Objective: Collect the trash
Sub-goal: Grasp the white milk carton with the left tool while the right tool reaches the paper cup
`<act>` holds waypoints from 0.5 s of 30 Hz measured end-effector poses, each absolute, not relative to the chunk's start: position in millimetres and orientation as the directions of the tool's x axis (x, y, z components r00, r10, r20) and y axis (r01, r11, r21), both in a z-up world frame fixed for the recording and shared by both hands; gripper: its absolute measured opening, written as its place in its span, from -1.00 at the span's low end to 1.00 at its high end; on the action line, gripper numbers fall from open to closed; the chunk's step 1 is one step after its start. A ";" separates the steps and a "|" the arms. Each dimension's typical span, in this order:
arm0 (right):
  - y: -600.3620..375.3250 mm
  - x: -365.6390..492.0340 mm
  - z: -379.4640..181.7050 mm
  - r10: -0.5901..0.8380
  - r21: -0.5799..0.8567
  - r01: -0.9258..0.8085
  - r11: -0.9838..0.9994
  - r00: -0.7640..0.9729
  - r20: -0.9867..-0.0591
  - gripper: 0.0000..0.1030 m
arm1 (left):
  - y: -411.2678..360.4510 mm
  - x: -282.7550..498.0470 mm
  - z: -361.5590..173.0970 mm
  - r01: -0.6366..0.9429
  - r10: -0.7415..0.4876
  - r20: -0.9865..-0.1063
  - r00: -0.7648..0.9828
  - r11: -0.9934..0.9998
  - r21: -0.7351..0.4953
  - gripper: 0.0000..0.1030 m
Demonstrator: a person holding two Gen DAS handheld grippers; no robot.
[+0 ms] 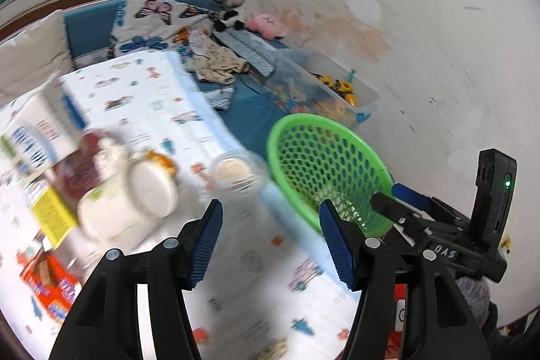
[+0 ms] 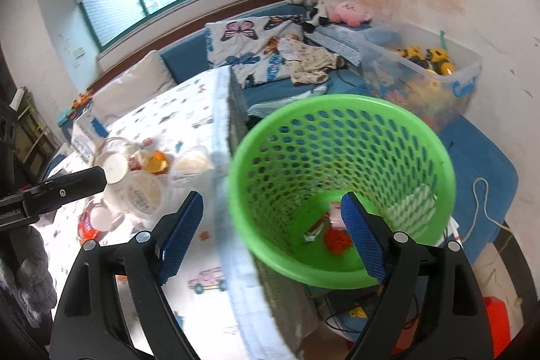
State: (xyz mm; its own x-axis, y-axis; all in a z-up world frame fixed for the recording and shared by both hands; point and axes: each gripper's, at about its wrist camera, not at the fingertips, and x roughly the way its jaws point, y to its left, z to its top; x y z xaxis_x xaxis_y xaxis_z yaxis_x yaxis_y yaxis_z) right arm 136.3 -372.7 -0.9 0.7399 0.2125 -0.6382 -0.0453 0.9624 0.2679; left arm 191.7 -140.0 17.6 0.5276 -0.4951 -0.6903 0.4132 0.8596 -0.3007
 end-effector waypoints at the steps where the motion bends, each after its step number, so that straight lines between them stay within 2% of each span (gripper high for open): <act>1: -368.8 136.5 0.3 0.218 0.267 -0.055 0.962 0.740 -0.636 0.64 | -132.6 190.4 17.7 0.404 -0.486 -0.691 0.535 0.865 -0.296 0.12; 4: -354.4 138.1 5.1 0.243 0.267 -0.088 0.960 0.739 -0.629 0.65 | -108.4 185.7 18.9 0.384 -0.469 -0.690 0.551 0.877 -0.290 0.12; 11: -323.3 141.4 17.1 0.300 0.266 -0.165 0.950 0.725 -0.620 0.65 | -50.6 186.5 39.4 0.400 -0.400 -0.692 0.602 0.900 -0.172 0.13; 13: -315.7 143.4 20.4 0.311 0.265 -0.181 0.947 0.720 -0.620 0.65 | -37.6 193.2 46.0 0.418 -0.395 -0.695 0.601 0.896 -0.148 0.30; 15: -308.9 146.8 23.8 0.325 0.269 -0.195 0.943 0.714 -0.621 0.66 | -21.8 201.5 52.2 0.428 -0.374 -0.697 0.612 0.898 -0.107 0.31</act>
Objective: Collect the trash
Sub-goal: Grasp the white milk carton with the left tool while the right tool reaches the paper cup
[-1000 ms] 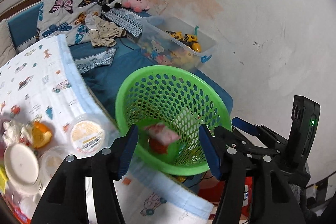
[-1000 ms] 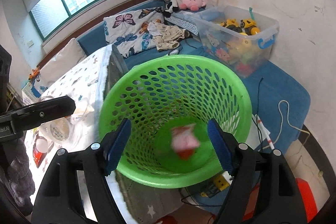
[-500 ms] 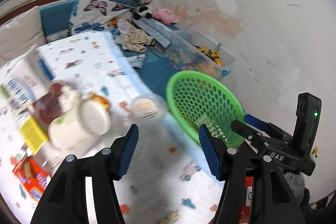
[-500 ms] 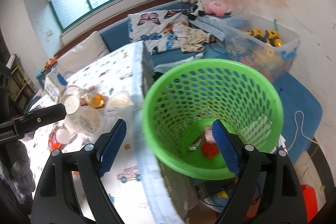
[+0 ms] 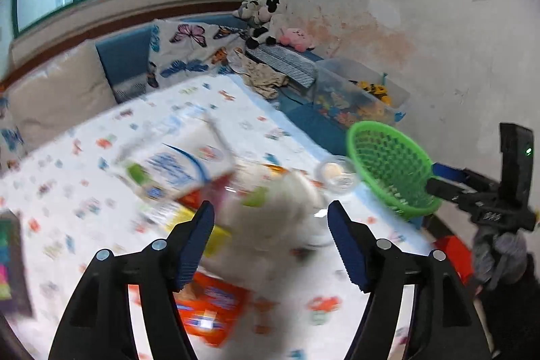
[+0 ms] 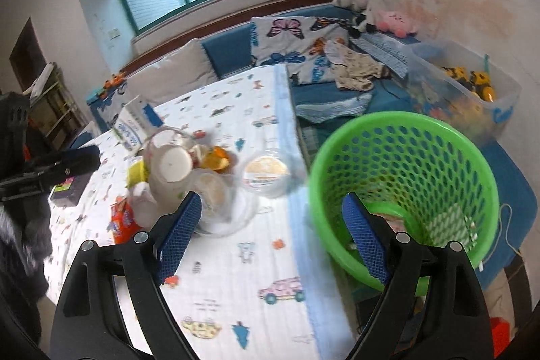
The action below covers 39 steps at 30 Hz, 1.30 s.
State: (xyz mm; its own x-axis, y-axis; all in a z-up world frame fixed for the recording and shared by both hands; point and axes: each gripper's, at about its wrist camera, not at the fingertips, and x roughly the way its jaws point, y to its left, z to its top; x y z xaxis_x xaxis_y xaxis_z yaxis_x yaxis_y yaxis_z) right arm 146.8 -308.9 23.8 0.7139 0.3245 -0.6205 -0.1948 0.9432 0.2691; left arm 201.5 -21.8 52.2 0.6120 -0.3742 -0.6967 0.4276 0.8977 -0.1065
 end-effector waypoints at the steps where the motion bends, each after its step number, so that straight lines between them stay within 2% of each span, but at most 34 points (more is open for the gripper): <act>1: -304.7 148.5 25.8 0.331 0.272 -0.200 0.941 0.711 -0.621 0.66 | -14.5 206.5 56.0 0.448 -0.373 -0.699 0.610 0.890 -0.083 0.31; 7: -286.7 158.2 31.2 0.349 0.279 -0.217 0.935 0.694 -0.630 0.67 | 9.6 239.7 65.7 0.559 -0.360 -0.734 0.577 0.828 0.034 0.50; 13: -274.3 168.9 29.8 0.354 0.290 -0.212 0.933 0.680 -0.642 0.67 | 17.1 276.5 60.8 0.678 -0.373 -0.767 0.522 0.727 0.107 0.59; 27: -252.2 190.0 28.1 0.370 0.301 -0.223 0.927 0.664 -0.649 0.67 | 8.5 328.6 41.0 0.845 -0.402 -0.831 0.385 0.515 0.143 0.59; 39: -233.9 206.0 23.6 0.408 0.318 -0.257 0.913 0.637 -0.654 0.67 | -2.9 345.6 17.5 0.925 -0.426 -0.871 0.245 0.371 0.079 0.58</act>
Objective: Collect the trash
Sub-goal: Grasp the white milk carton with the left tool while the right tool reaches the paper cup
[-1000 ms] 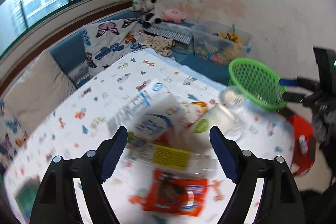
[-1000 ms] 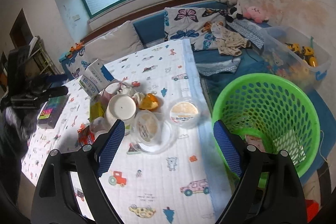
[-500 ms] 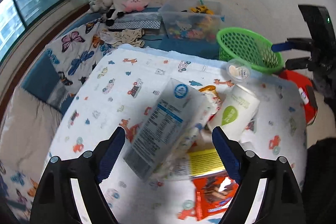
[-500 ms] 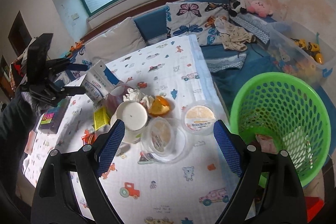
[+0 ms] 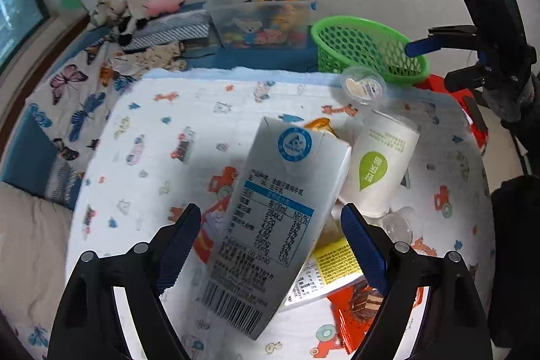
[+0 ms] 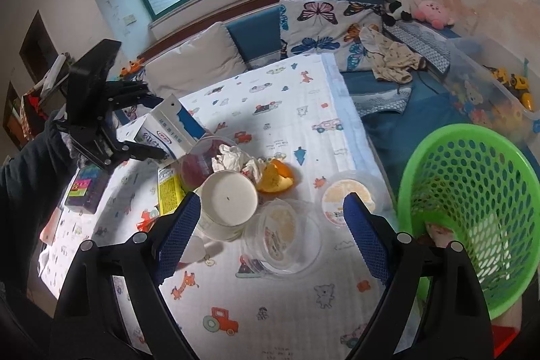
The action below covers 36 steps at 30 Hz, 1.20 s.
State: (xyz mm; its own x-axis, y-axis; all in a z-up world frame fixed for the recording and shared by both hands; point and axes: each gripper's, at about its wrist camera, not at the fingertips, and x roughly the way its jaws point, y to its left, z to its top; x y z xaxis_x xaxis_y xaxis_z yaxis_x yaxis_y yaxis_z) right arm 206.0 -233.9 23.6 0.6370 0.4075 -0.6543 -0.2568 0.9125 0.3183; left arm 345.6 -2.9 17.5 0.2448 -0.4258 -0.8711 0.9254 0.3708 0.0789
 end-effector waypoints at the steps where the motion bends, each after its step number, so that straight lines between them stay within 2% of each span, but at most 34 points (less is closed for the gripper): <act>1: -232.8 207.1 23.6 0.409 0.317 -0.260 0.912 0.636 -0.655 0.67 | -2.9 346.1 15.5 0.926 -0.425 -0.872 0.244 0.370 0.079 0.52; 3: -229.0 209.6 22.9 0.408 0.311 -0.265 0.913 0.633 -0.658 0.67 | -2.2 345.0 11.2 0.933 -0.432 -0.876 0.217 0.356 0.055 0.34; 5: -227.0 211.5 22.0 0.412 0.312 -0.270 0.911 0.628 -0.660 0.67 | -0.1 343.2 9.9 0.936 -0.437 -0.874 0.212 0.349 0.053 0.29; 10: -221.2 215.6 18.9 0.419 0.313 -0.278 0.908 0.621 -0.663 0.67 | 7.8 339.8 16.7 0.929 -0.476 -0.856 0.202 0.371 0.013 -0.10; 12: -219.0 215.9 18.2 0.417 0.308 -0.282 0.909 0.621 -0.664 0.67 | 9.4 337.6 17.2 0.924 -0.477 -0.854 0.205 0.382 0.009 -0.20; 24: -188.8 228.5 14.6 0.438 0.254 -0.369 0.894 0.604 -0.665 0.67 | 22.7 308.8 40.4 0.813 -0.530 -0.792 0.304 0.578 -0.075 -0.21; 32: -173.7 251.9 -9.2 0.502 0.327 -0.392 0.860 0.533 -0.681 0.65 | 32.0 286.5 49.0 0.736 -0.515 -0.774 0.368 0.670 -0.096 -0.21; 36: -172.6 260.4 -19.6 0.531 0.378 -0.379 0.845 0.503 -0.682 0.57 | 36.9 279.0 50.0 0.685 -0.500 -0.767 0.403 0.721 -0.110 -0.21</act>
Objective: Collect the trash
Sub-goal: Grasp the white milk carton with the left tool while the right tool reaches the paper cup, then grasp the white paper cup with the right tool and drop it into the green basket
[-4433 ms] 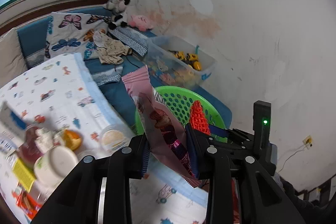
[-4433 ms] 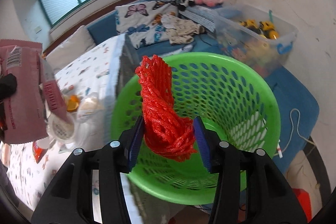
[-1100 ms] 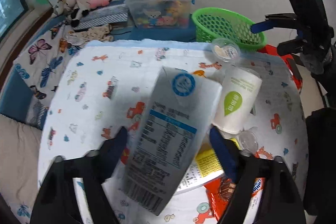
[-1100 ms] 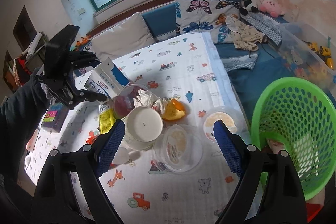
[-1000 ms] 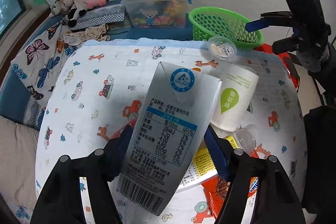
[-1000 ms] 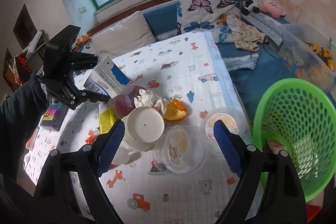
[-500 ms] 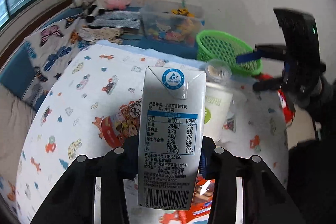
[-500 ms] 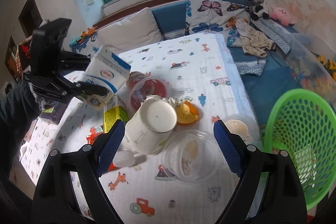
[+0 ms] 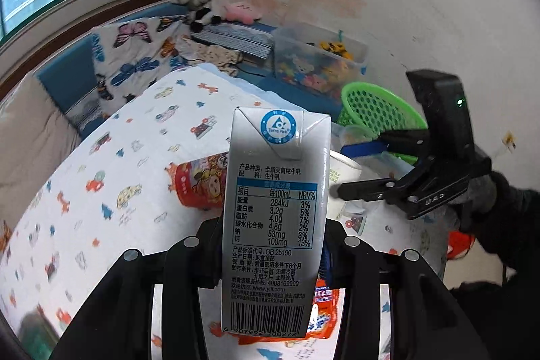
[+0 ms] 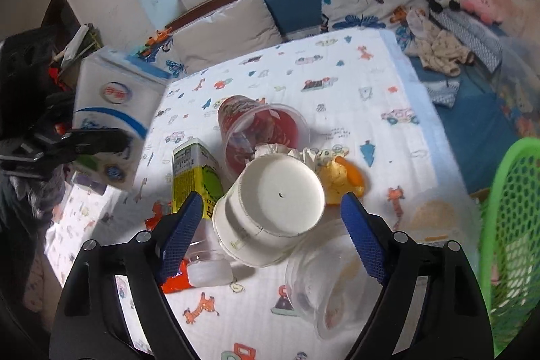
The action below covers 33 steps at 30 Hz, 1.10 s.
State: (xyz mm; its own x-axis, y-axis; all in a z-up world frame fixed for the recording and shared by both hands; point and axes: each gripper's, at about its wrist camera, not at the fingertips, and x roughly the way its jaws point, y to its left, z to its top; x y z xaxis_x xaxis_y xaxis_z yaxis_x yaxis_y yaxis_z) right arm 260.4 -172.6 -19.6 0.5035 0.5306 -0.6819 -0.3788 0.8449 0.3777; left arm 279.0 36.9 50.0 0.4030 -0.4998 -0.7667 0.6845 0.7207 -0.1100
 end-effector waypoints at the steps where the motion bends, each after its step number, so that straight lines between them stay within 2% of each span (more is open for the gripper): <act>1: -172.6 261.1 -20.7 0.533 0.383 -0.375 0.844 0.501 -0.682 0.49 | 38.2 276.9 49.4 0.670 -0.499 -0.766 0.405 0.732 -0.122 -0.21; 4: -173.8 262.0 -24.4 0.552 0.415 -0.367 0.833 0.490 -0.675 0.26 | 40.3 266.7 48.3 0.645 -0.492 -0.757 0.429 0.754 -0.125 -0.21; 7: -176.7 259.0 -23.1 0.567 0.438 -0.360 0.824 0.489 -0.663 0.15 | 41.7 255.6 48.3 0.619 -0.499 -0.747 0.440 0.771 -0.150 -0.21; 22: -209.6 214.2 28.6 0.568 0.425 -0.378 0.822 0.585 -0.579 0.14 | 28.3 208.6 55.2 0.540 -0.508 -0.699 0.503 0.816 -0.204 -0.21; 33: -290.4 180.6 50.0 0.449 0.364 -0.278 0.889 0.688 -0.570 0.14 | -26.4 187.4 55.6 0.567 -0.541 -0.684 0.489 0.793 -0.223 -0.21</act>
